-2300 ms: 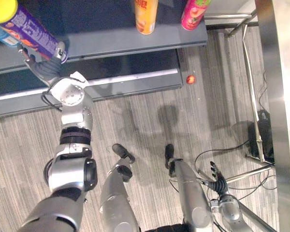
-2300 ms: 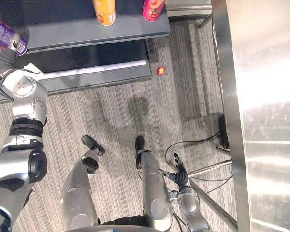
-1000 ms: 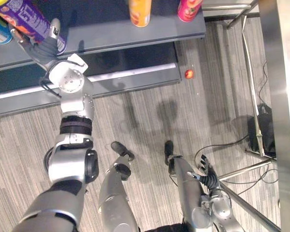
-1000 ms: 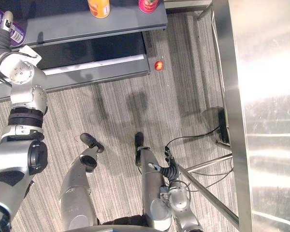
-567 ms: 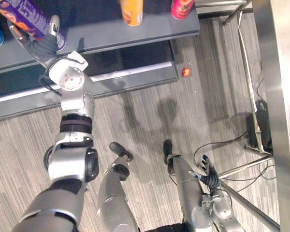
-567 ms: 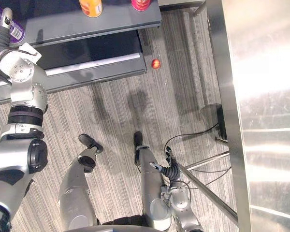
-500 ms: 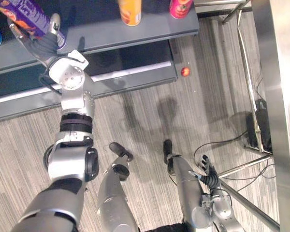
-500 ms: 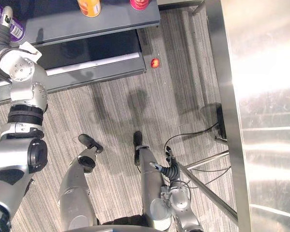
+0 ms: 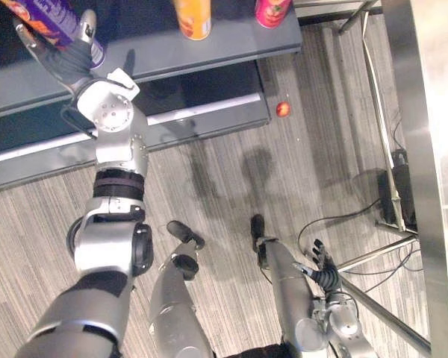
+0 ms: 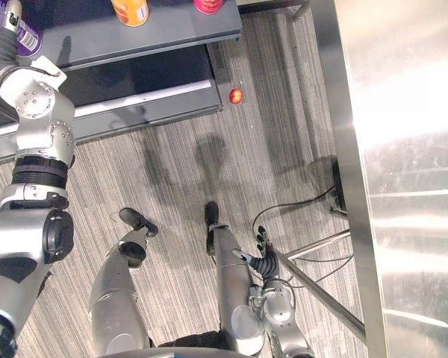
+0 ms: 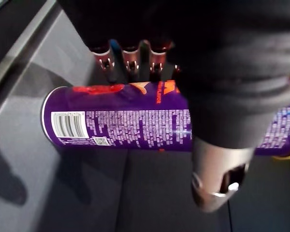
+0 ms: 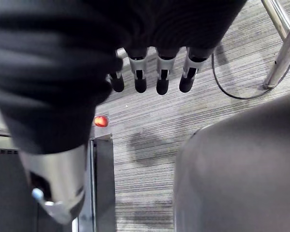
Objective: Put the gum and the chips on the shelf.
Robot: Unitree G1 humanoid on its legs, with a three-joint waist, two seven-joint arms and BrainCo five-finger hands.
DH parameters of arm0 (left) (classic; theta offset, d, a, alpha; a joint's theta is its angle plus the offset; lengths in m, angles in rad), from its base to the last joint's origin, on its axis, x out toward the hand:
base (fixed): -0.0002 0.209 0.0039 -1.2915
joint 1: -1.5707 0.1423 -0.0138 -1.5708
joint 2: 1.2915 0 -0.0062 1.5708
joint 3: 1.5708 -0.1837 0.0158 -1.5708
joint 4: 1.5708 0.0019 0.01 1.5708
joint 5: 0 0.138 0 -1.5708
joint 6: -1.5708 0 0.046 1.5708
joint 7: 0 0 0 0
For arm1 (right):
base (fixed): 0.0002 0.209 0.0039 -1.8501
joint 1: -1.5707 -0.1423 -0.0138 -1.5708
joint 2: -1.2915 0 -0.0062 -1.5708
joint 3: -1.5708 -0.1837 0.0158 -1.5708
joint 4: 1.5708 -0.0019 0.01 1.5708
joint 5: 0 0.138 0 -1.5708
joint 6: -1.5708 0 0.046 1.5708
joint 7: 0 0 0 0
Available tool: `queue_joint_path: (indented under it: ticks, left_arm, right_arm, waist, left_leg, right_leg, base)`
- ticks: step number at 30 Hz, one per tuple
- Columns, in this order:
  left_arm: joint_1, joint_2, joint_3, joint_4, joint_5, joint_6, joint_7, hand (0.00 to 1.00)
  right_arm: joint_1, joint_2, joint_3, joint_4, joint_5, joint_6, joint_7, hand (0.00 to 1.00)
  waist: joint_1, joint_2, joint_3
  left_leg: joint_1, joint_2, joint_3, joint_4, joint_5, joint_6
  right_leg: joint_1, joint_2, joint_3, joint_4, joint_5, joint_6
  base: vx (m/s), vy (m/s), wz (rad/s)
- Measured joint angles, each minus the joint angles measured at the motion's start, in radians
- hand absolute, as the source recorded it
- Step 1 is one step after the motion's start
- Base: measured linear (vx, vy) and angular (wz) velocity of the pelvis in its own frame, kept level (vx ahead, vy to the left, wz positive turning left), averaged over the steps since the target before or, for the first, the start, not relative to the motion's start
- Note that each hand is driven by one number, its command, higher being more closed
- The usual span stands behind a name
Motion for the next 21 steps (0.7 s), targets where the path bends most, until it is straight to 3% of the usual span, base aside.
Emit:
queue_joint_path:
  ticks: [14,21]
  left_arm:
    - [0.079,-0.004,0.001,0.004,-0.009,-0.024,0.008,0.0]
    - [0.23,-0.013,0.024,-0.099,-0.012,-0.039,0.016,0.0]
  right_arm:
    - [0.001,0.0,0.0,-0.001,-0.013,-0.004,0.002,0.0]
    - [0.024,-0.001,-0.004,-0.002,-0.016,0.019,0.0,0.0]
  waist:
    - [0.001,0.003,0.002]
    - [0.042,0.015,0.004]
  left_leg:
    - [0.051,-0.038,-0.006,-0.051,0.03,0.001]
    - [0.098,-0.068,-0.028,-0.089,0.038,-0.005]
  right_leg:
    - [0.039,-0.02,-0.013,0.001,0.001,-0.001]
    - [0.107,-0.039,-0.043,-0.019,0.0,0.0]
  base:
    - [0.04,-0.033,0.04]
    - [0.03,-0.022,0.14]
